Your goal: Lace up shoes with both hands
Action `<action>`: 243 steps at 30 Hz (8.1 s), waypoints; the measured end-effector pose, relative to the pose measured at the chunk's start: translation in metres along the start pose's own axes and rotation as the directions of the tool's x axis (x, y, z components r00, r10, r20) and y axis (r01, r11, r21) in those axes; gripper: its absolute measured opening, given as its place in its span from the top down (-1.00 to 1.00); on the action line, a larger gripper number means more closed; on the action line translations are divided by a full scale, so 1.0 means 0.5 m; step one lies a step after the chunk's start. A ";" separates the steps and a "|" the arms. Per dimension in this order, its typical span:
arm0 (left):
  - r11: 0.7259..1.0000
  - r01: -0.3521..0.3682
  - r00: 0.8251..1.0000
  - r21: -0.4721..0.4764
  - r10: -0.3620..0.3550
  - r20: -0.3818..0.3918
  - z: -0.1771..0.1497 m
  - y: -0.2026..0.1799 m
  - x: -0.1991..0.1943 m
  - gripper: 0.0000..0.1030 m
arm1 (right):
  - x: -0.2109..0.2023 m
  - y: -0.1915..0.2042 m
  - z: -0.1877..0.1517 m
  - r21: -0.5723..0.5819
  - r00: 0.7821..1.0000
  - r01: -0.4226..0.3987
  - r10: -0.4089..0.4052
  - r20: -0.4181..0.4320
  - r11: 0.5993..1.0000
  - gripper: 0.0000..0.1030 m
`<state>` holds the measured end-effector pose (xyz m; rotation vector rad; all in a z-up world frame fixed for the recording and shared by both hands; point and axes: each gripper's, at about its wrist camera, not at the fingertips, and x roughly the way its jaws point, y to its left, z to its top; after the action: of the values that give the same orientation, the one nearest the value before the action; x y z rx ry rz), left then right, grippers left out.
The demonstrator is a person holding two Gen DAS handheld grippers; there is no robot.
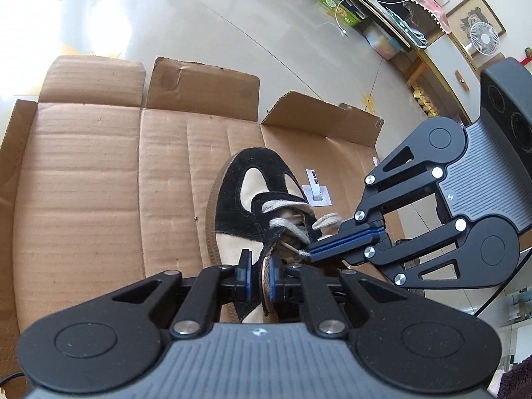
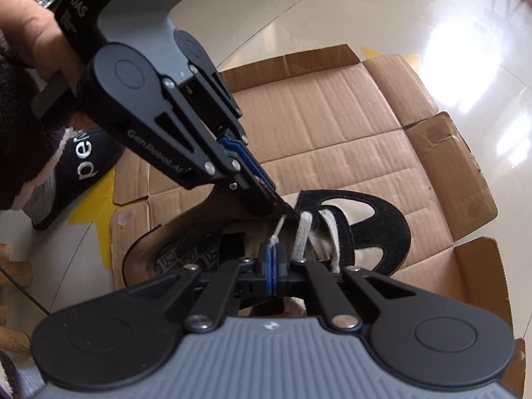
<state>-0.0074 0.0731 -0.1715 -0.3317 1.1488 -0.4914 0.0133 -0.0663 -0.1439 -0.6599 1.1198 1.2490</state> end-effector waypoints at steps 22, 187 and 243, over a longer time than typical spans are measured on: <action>0.999 0.021 1.000 0.040 -0.020 -0.015 -0.005 -0.007 -0.008 0.63 | 0.009 0.010 0.011 0.004 0.992 0.096 -0.096 0.082 0.995 0.99; 0.440 -0.461 0.718 0.770 0.695 0.033 0.075 0.035 -0.376 0.74 | -0.015 0.068 -0.122 0.531 0.972 0.169 -0.229 0.050 0.830 0.04; 0.934 -0.130 0.978 0.331 0.177 -0.113 -0.037 -0.056 -0.061 -0.55 | 0.027 -0.010 -0.326 0.551 0.922 0.387 -0.321 -0.216 0.739 0.51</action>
<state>-0.0401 0.0657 -0.1410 0.0792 1.1980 -0.5611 -0.0306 -0.2066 -0.2159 -0.4345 1.3122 0.4885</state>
